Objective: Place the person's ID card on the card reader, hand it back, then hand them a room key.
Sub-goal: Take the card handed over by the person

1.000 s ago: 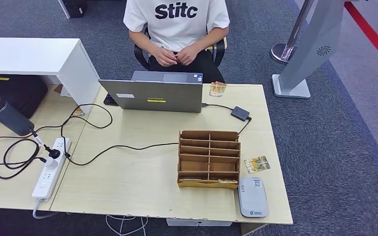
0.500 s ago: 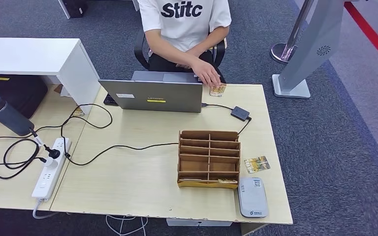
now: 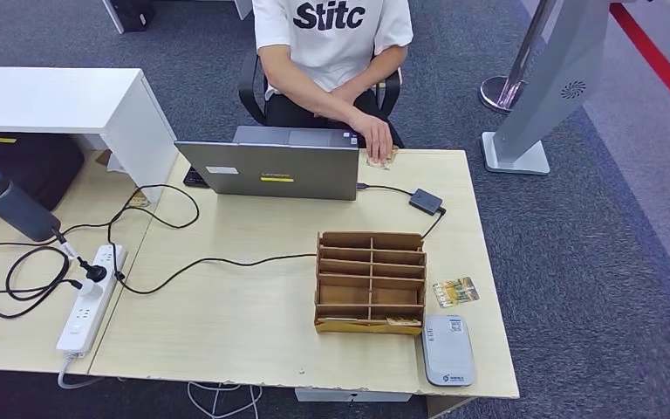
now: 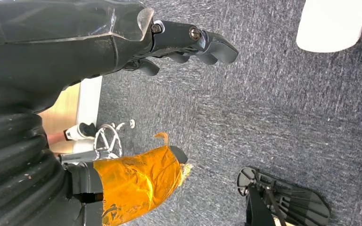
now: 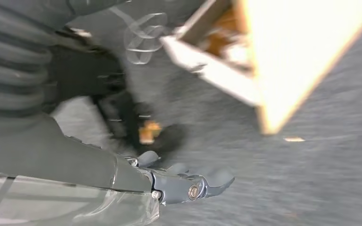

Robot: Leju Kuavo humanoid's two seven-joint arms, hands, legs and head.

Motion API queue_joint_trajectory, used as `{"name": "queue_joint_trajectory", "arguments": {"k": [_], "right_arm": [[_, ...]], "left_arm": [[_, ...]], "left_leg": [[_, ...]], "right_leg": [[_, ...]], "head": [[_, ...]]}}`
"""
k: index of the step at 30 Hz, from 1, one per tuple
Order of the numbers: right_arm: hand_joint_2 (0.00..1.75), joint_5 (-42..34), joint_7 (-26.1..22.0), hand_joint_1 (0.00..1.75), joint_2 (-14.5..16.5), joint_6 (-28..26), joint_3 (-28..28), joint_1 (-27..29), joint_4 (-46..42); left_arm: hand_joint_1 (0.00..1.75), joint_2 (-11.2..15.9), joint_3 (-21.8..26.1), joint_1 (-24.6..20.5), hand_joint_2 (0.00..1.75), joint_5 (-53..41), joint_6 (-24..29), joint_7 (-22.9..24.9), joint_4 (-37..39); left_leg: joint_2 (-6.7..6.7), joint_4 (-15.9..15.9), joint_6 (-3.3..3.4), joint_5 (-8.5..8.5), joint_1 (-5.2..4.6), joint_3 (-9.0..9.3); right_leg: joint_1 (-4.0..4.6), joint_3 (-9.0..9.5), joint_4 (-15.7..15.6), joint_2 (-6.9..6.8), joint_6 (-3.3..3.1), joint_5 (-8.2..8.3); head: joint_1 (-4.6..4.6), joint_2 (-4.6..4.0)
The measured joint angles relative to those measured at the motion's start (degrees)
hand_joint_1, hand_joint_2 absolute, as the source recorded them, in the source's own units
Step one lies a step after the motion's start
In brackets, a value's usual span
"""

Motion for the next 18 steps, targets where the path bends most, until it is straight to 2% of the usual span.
{"name": "queue_joint_trajectory", "arguments": {"k": [3, 5, 10, 12, 14, 16, 18], "right_arm": [[0.00, -1.17, -7.78, 0.00, -2.55, 4.25, -1.84, -0.52, -0.38], [0.00, -1.80, -11.25, 0.00, -4.20, 6.24, -3.53, -1.43, -0.78], [0.00, 2.37, -19.62, 0.00, -6.66, 3.87, -7.46, -4.59, -3.67], [0.87, 8.28, -21.28, 0.00, -6.69, 1.55, -9.80, -5.43, -6.97], [1.75, 19.06, -20.23, 0.00, -5.12, 0.14, -14.02, -5.45, -13.87], [1.75, 33.37, -17.61, 0.00, -1.36, 1.55, -20.40, -5.30, -24.61], [1.75, 46.00, -15.44, 0.00, 3.96, 5.51, -27.39, -5.57, -36.82]], "left_arm": [[0.00, 0.20, -0.10, 0.00, 1.75, 1.07, 0.49, -0.01, 0.00], [0.00, 0.30, -0.11, 0.00, 1.75, 1.69, 0.85, -0.01, 0.00], [0.00, 0.36, -0.11, -0.01, 1.75, 3.09, 1.94, 0.03, 0.00], [0.00, 0.32, -0.11, -0.01, 1.75, 3.72, 2.46, 0.04, 0.00], [0.00, 0.25, -0.12, 0.04, 1.75, 4.32, 3.11, 0.08, 0.00], [0.00, 0.14, -0.22, 0.10, 1.75, 4.71, 3.84, 0.13, 0.00], [0.00, 0.01, -0.53, 0.11, 1.75, 4.80, 4.44, 0.15, 0.00]], "left_leg": [[0.00, 0.00, 0.01, 0.00, -0.02, -0.01], [0.01, 0.01, 0.01, 0.00, -0.04, 0.00], [0.04, 0.02, 0.01, 0.01, -0.03, 0.05], [0.04, 0.02, 0.00, 0.02, -0.02, 0.06], [0.03, 0.01, -0.03, 0.05, 0.02, 0.03], [0.05, 0.01, -0.08, 0.10, 0.06, 0.03], [-0.02, 0.01, -0.11, 0.13, 0.06, 0.05]], "right_leg": [[-0.02, 0.01, 0.00, 0.00, 0.01, 0.01], [-0.04, 0.02, 0.00, 0.02, 0.02, 0.01], [-0.04, 0.03, 0.00, 0.08, 0.02, 0.06], [-0.03, 0.05, 0.02, 0.09, 0.02, 0.06], [0.00, 0.06, 0.07, 0.09, 0.00, 0.08], [0.03, 0.02, 0.12, 0.12, -0.04, 0.10], [0.03, -0.02, 0.14, 0.07, -0.07, 0.08]], "head": [[0.02, 0.00], [0.02, 0.00], [0.00, 0.00], [0.00, 0.00], [0.00, 0.00], [-0.01, 0.00], [-0.02, 0.00]]}}
